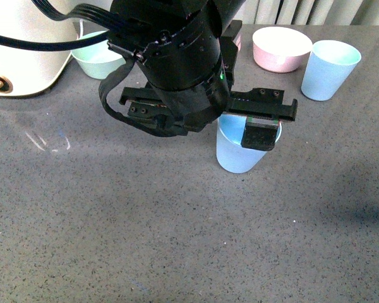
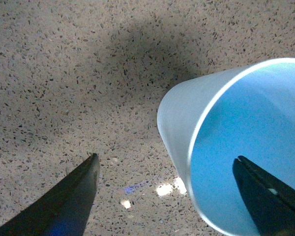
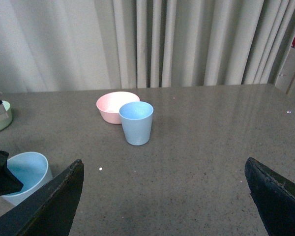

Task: Stack blue cups with both arms

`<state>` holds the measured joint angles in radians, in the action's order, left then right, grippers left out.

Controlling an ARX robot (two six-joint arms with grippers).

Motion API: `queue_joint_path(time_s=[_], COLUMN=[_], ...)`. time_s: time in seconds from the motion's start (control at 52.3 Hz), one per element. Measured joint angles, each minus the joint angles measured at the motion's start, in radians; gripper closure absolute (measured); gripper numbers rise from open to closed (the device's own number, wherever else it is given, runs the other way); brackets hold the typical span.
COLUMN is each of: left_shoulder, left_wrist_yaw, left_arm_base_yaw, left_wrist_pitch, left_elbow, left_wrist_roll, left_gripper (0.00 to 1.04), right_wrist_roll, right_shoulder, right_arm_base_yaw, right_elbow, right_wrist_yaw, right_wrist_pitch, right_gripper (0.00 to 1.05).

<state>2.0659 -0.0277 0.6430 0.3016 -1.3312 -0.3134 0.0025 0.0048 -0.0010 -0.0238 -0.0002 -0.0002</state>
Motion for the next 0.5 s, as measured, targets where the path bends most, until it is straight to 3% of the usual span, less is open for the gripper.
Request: queue_joint_path(time_s=[0.076,0.497], left_shoulder=[-0.010,-0.140], left_wrist_yaw=[-0.003,-0.071], left_arm_base_yaw=[-0.003,-0.054], left_wrist_pitch=[0.000,-0.051], left_elbow=[0.000,0.042], left_wrist_roll=[-0.003,-0.051], left_gripper=[0.07,0.09], right_wrist_roll=[0.000,0.000], right_shoulder=[0.000,0.000], right_arm_base_yaw=[0.000,0.000], right_elbow=[0.000,0.000], right_wrist_yaw=[0.000,0.000], right_wrist_pitch=[0.000,0.000], right_gripper=[0.09,0.09])
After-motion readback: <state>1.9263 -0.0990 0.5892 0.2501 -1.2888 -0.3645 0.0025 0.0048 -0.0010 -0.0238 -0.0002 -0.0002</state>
